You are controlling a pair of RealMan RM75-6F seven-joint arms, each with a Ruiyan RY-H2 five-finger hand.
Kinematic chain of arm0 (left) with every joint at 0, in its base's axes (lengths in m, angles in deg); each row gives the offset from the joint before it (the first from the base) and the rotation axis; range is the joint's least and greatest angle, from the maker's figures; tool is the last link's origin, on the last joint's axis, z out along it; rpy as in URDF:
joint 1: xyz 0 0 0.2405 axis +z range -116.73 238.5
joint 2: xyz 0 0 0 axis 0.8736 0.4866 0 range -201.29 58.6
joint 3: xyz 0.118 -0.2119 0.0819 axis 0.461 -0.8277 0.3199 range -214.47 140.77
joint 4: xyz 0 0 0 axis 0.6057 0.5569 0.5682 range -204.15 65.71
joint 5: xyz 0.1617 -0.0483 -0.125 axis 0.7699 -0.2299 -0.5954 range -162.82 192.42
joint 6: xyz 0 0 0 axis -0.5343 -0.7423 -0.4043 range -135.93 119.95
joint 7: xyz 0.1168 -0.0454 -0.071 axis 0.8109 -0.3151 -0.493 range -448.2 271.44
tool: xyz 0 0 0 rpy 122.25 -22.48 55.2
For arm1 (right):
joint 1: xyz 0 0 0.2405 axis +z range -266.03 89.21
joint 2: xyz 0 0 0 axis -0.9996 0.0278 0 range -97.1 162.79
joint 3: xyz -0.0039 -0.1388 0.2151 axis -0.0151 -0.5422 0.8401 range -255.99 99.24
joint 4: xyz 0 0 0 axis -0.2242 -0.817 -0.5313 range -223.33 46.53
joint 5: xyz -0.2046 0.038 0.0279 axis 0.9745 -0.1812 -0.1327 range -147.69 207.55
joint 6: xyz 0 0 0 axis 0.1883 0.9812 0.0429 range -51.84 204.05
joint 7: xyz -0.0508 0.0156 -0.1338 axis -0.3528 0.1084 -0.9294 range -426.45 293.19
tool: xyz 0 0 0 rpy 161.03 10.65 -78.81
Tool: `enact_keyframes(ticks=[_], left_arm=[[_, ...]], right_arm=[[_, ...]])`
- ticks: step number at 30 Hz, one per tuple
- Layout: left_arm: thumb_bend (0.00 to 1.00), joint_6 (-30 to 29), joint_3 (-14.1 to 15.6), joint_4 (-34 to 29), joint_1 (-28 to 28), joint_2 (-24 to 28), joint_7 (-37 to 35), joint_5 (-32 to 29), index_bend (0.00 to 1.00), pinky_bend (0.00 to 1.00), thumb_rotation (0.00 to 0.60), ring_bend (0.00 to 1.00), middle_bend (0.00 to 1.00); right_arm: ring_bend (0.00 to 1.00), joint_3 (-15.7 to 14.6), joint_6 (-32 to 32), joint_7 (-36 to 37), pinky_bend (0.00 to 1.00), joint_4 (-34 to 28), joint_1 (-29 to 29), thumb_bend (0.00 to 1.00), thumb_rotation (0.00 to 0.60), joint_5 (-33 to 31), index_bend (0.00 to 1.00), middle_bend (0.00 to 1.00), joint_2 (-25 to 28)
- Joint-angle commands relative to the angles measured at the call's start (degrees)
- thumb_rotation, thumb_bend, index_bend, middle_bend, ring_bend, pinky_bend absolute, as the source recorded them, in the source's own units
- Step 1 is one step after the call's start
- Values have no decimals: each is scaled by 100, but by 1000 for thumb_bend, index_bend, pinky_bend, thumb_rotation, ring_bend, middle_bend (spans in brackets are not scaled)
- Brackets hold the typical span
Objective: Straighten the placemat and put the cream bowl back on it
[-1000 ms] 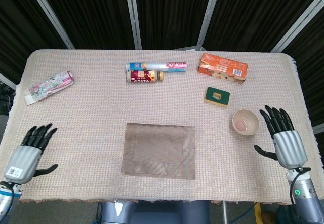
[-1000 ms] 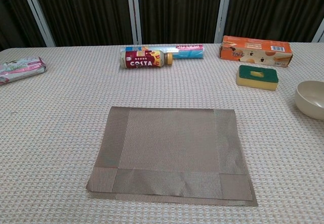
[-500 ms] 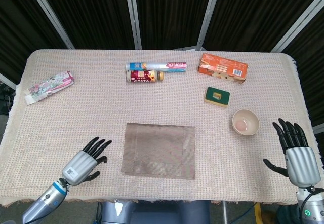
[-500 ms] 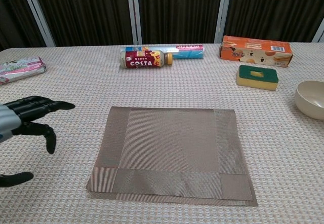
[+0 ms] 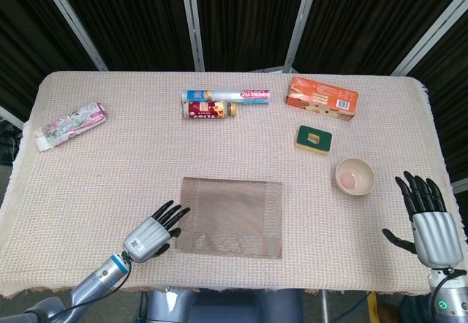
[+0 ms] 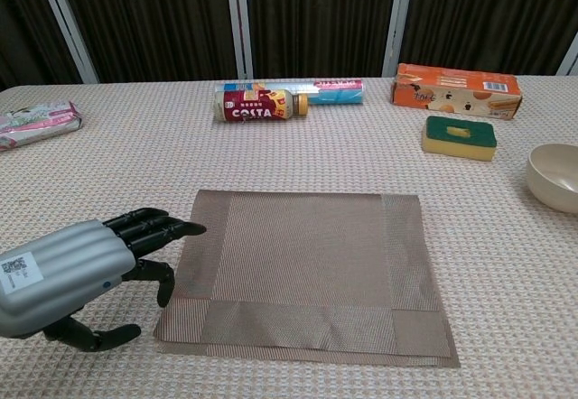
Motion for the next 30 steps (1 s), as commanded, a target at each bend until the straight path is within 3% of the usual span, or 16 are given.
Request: enact_keyframes(ticks=[1,11,18,26,30], left_arm=[[342,-71,39,155,-46,-149,-80,-2,454,0,600,0,0],[351,-84,104,298,-110,-300,-48,-63,455,0,600,0,0],[419,-76,148,340,-141,-347,-48,-116,460,0,600,0,0],[453,-81,213,331,-169,-405,0,-138,501,0,600,0,0],[500,-66,240,318,-186,-431,68,-183,576,0,600,0,0]], right_arm=[[0,12,14,4,0,2,-6,0,600,5,0,0,1],[0,42,45,-36,0,-7,-31,0,600,22,0,0,-13],[0,49,70,-4,0,-50,-55,0,600,21,0,0,5],[0,69,43,56,0,-67,-87,0,600,54,0,0,46],[0,81,27,102,0,-62,-102,0,600,93,0,0,61]])
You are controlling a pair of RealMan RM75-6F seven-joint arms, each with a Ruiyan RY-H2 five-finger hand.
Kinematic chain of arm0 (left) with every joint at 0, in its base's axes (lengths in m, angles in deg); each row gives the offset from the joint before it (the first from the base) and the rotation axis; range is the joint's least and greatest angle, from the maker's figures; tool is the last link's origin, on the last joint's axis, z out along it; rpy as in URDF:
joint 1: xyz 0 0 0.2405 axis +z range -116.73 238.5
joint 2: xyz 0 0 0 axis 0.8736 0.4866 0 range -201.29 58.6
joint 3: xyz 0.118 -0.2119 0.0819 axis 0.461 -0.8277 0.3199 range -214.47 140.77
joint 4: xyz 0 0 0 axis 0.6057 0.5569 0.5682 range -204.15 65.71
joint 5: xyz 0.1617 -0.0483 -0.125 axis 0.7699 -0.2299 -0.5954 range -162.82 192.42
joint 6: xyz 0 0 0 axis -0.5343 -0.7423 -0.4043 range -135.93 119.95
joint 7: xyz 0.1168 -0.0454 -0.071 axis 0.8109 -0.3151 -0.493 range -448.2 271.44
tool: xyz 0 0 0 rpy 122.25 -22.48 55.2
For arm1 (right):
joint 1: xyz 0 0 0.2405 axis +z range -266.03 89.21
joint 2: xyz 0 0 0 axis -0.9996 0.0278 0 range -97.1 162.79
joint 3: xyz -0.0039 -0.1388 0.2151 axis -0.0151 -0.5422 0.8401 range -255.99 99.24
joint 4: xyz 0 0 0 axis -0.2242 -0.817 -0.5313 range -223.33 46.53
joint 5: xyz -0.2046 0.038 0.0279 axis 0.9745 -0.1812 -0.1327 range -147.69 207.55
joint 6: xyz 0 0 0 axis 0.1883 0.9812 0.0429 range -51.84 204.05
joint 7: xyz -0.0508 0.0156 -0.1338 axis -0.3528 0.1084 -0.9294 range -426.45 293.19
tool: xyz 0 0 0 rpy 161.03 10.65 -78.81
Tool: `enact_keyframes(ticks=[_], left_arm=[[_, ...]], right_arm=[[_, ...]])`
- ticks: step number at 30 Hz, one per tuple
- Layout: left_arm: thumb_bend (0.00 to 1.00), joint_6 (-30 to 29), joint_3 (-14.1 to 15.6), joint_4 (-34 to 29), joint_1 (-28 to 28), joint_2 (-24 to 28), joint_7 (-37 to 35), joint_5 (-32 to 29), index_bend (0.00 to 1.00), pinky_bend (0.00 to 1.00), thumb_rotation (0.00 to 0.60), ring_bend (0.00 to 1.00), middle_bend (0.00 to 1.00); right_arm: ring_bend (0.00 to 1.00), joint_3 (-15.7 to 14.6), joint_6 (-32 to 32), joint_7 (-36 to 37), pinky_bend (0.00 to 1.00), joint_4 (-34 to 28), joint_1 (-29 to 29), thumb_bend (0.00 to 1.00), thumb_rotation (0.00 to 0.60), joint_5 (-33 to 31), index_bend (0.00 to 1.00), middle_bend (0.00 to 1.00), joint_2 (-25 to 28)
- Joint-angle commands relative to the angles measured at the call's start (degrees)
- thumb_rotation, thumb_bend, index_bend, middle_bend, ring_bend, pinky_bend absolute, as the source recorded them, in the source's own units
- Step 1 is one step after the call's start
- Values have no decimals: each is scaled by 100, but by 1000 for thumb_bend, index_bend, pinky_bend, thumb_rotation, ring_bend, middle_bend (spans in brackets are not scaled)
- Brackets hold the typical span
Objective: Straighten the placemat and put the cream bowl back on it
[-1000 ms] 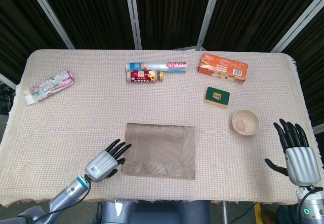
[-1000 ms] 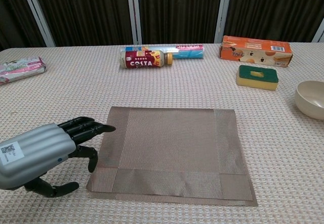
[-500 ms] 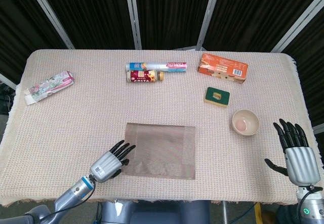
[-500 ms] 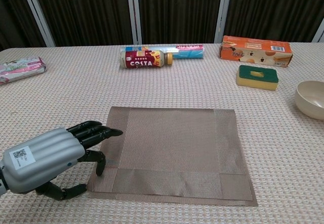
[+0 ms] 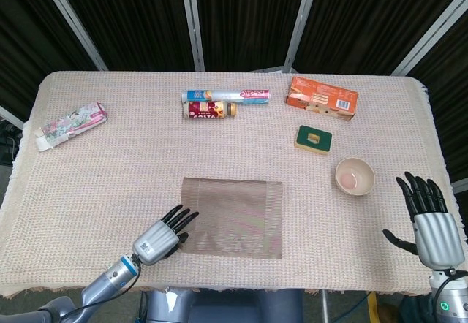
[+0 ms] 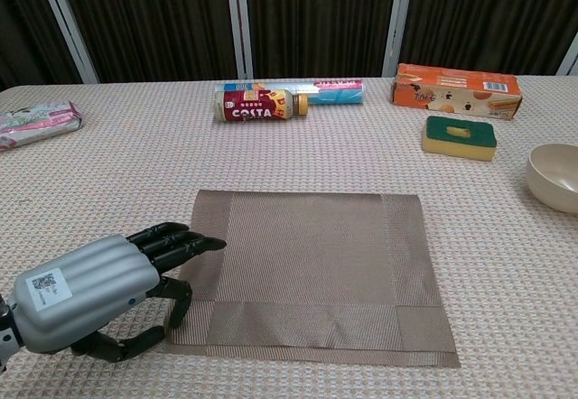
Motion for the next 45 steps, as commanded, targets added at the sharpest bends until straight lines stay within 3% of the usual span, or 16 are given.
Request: enact_keyframes(ticks=[1,9,14,18,23,28,31,35,45], left_arm=[[503,27,12,-13,-15,-11,50,-35,589,0,600,0,0],[535,80,-26,-154,-97,-23,90,-167,650,0,600,0,0],[548,200,-344,-528,-263,19,-265,-512,692,0,600,0,0],[554,595,-935,-1026,-544,108,-701,-1171,705,0,600,0,0],[558,975,-1741,-1262,-918,171,-759,-1903,723,0,600,0,0],[587,1427,-2895,-826,-1472,82,-764,-3047,729,0,600,0,0],[588,1639,-3316,-399,-1756,-1,-745,-3654,730,0,600,0,0],[588,1738,-3534,265,-1985,-83,-726,-4082,738,0,600,0,0],[588,1932,-3440,1505,-1875,-21,-1488,-4432,723,0,600,0,0]], right_arm=[[0,10,-14,19,0,0,-9,0,600,22,0,0,7],[0,39,-27,46,0,1,-29,0,600,70,0,0,15],[0,76,-47,75,0,-11,-46,0,600,62,0,0,12],[0,115,-42,44,0,-9,-53,0,600,22,0,0,-1],[0,164,30,5,0,40,-43,0,600,-92,0,0,-15],[0,235,160,-46,0,136,-14,0,600,-284,0,0,-40],[0,279,188,-58,0,173,-13,0,600,-368,0,0,-52],[0,313,229,-77,0,203,-11,0,600,-444,0,0,-58],[0,350,373,-136,0,305,37,0,600,-534,0,0,-112]])
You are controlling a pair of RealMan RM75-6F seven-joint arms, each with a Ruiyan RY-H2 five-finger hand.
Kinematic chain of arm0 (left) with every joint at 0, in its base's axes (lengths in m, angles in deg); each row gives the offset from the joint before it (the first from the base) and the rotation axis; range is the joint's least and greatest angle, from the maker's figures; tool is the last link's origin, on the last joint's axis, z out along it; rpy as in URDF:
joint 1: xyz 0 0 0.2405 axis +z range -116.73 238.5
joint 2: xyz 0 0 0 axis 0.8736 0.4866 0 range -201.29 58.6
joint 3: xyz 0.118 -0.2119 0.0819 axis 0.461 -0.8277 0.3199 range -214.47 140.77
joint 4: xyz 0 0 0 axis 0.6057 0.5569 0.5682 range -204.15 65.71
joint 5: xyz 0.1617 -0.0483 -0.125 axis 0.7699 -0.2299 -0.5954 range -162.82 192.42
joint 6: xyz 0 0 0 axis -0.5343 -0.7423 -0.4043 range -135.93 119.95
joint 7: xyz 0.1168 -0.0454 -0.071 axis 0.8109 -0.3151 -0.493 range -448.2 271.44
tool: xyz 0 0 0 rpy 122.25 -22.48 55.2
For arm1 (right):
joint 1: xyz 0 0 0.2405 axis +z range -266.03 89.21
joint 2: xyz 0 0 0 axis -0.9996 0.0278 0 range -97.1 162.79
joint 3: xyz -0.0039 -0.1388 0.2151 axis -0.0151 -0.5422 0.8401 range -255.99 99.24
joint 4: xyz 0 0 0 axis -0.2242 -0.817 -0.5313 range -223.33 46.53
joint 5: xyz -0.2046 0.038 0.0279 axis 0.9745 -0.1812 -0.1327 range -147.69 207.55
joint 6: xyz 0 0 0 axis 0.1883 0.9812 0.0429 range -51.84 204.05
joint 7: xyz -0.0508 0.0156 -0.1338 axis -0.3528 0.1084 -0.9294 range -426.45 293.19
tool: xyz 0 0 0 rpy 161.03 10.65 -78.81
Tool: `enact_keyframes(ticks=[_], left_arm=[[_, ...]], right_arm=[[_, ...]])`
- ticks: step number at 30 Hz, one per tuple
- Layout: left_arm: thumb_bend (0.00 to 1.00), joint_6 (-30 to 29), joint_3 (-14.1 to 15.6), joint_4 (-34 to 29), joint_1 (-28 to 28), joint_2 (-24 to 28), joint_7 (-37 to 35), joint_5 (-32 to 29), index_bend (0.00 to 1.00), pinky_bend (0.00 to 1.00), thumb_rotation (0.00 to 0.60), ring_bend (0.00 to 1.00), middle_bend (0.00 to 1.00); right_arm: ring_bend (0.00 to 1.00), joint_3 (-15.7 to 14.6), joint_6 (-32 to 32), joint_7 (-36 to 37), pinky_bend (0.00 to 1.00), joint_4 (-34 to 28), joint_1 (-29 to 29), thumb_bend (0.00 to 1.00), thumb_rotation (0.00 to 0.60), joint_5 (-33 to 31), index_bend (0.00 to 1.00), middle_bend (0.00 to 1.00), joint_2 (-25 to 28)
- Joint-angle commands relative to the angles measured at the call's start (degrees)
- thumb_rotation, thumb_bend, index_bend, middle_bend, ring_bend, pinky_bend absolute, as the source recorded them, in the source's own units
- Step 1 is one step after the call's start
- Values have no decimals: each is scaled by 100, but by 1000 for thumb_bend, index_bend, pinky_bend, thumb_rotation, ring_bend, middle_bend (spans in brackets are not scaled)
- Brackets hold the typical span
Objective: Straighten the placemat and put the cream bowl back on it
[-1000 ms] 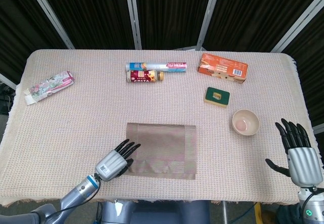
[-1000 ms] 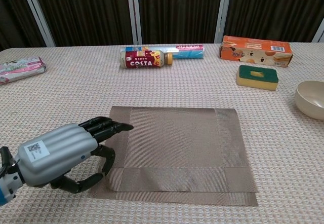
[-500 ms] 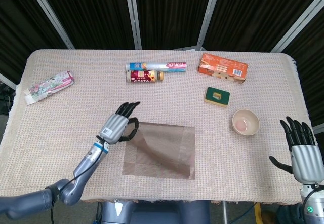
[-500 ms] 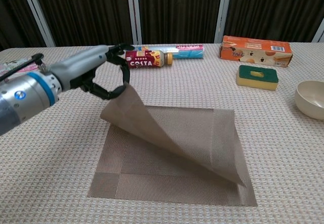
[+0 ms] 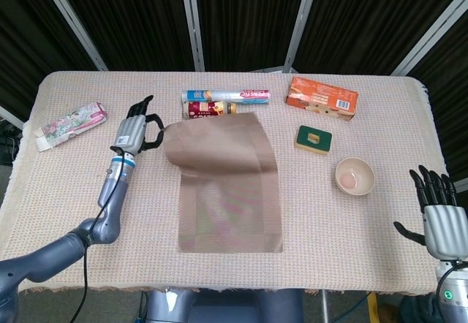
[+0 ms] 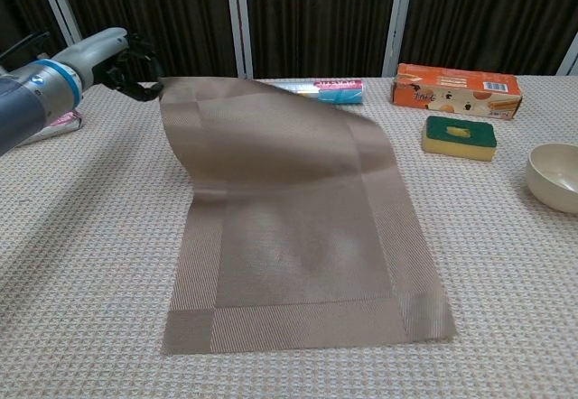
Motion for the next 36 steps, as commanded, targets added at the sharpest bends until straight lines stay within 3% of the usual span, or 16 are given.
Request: enact_keyframes(ticks=[1,3,4,5,6,15,23,28,36], left_arm=[[554,77,113,428,106,90,-289,-59,665,0,600,0,0],[373,55,289,520,214,169,-295,36,375,0,600,0,0],[217,33,399,527,289,225,-281,95,172,0,600,0,0],[92,20,521,521,386,297,-221,124,37,0,600,0,0],[41,14,599,495,459,359,-157,125,1,0,600,0,0],[3,-1226,1134,-901,1444,1512,343,540,0,0,600,0,0],[6,-2447,1570,-2796,2423,2751,1263,714,0,0,600,0,0],[8,-3074,1795,-3547,2919,3054,1471,752,0,0,600,0,0],[7,-3693,2144,-4140,3363,3313,1771,1124,0,0,600,0,0]], right_arm=[[0,1,7,-4,0,6,5,0,600,8,0,0,-3],[0,-6,6,-11,0,-2,7,0,600,33,0,0,-5],[0,-11,2,-19,0,-6,7,0,600,51,0,0,-6],[0,-23,3,-30,0,-7,9,0,600,77,0,0,-7],[0,-33,3,-39,0,-9,9,0,600,96,0,0,-7],[0,-365,197,-90,0,-106,101,0,600,650,5,0,32],[0,-649,886,205,0,-35,798,0,600,1699,144,0,78],[0,-635,1493,294,0,70,1390,0,600,2068,253,18,-188],[0,-500,2307,128,0,697,2217,68,600,2343,300,54,-1111]])
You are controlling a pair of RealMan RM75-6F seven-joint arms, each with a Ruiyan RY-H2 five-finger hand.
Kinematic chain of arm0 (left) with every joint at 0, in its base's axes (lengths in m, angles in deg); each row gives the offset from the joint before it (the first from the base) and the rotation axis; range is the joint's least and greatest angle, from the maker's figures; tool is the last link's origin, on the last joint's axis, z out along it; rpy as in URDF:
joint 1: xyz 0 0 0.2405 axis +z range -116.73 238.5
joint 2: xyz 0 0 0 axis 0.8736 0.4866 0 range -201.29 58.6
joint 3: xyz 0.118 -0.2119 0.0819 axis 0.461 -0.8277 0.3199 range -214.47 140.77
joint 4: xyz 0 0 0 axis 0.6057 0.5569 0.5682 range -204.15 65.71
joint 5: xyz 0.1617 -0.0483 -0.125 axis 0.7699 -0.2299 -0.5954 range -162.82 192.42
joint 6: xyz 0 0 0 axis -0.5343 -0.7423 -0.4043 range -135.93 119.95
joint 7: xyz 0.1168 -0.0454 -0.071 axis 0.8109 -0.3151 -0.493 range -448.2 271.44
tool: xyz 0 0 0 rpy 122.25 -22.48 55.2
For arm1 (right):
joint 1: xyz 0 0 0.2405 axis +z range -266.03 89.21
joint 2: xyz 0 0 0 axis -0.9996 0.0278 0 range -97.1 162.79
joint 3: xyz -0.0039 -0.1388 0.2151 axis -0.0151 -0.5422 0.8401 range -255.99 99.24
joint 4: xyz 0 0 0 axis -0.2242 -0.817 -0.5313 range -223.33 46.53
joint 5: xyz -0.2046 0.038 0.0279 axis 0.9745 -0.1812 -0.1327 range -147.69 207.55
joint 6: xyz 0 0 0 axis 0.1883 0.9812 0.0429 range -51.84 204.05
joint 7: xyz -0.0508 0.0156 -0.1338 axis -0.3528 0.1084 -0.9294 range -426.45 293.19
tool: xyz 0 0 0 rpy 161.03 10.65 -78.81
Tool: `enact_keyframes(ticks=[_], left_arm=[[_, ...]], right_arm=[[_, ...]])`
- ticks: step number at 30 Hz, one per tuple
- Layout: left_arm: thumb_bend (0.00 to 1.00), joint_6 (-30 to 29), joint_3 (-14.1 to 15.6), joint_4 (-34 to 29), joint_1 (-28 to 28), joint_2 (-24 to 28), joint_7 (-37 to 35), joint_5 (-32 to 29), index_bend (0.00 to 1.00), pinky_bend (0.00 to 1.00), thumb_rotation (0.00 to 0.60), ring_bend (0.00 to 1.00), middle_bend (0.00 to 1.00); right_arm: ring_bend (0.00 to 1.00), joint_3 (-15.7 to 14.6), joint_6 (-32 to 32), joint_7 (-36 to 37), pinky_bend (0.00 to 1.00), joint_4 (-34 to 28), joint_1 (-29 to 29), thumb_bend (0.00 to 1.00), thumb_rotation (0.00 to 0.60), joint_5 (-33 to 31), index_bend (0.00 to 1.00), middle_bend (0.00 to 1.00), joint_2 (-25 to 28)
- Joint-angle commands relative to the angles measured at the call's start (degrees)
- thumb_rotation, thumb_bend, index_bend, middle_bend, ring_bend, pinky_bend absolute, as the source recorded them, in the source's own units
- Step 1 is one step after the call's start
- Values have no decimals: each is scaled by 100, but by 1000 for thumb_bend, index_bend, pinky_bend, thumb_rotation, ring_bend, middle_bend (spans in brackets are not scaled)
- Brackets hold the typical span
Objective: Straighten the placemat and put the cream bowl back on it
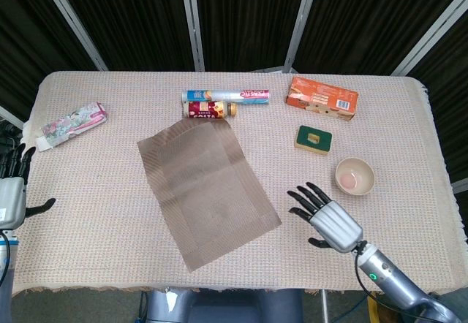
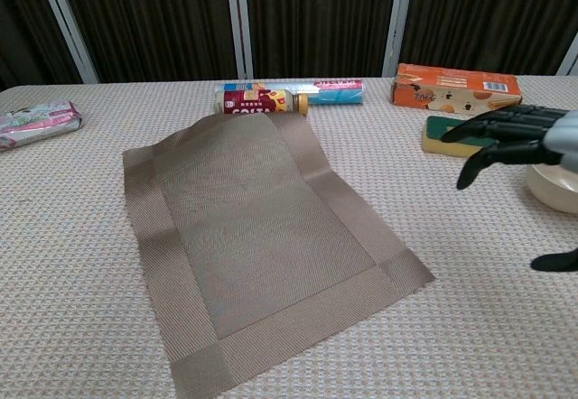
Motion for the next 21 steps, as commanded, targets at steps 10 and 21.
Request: enact_keyframes(ticks=[10,21], left_arm=[[15,-55,157,-161,140,178,60,195,0,0,600,0,0],[26,26,169,-63,110,132,6,265,0,0,600,0,0]], right_arm=[[0,92,962,-437,0,1173,697,105,600,-221,322,65,-1197],[0,24,970,-560,0,1665,779,107,600,-391,331,66,-1637]])
